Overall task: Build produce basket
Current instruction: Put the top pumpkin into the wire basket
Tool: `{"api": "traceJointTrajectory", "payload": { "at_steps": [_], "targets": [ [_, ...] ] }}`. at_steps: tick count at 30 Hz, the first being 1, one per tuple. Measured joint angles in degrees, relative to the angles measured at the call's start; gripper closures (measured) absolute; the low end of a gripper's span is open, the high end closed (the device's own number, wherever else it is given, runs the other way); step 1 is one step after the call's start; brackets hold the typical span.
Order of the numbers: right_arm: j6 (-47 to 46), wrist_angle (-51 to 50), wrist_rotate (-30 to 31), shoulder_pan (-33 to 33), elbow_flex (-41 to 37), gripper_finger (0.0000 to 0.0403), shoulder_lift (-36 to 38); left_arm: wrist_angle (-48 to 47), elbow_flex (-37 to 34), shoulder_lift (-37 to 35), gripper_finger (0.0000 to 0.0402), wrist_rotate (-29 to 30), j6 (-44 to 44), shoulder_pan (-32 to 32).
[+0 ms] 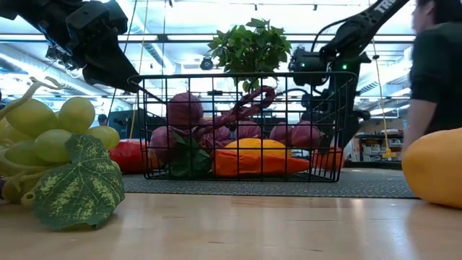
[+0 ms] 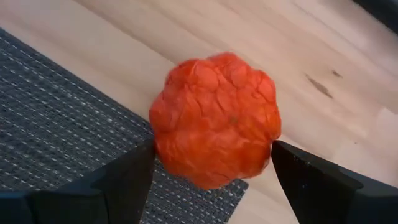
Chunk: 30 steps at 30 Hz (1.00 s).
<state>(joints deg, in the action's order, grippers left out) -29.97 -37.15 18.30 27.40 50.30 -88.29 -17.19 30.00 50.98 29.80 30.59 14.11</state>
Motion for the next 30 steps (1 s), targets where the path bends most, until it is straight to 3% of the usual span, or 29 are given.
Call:
{"api": "traceJointTrajectory", "payload": {
  "at_steps": [17, 30],
  "targets": [
    [6.03, 3.53, 0.42, 4.76, -0.07, 0.0082, -0.67, -0.31, 0.0, 0.02, 0.017, 0.0, -0.15, 0.02],
    [5.89, 3.0, -0.43, 0.98, -0.07, 0.0149, -0.57, -0.31, 0.0, 0.02, 0.017, -0.02, 0.07, 0.02]
  ]
}}
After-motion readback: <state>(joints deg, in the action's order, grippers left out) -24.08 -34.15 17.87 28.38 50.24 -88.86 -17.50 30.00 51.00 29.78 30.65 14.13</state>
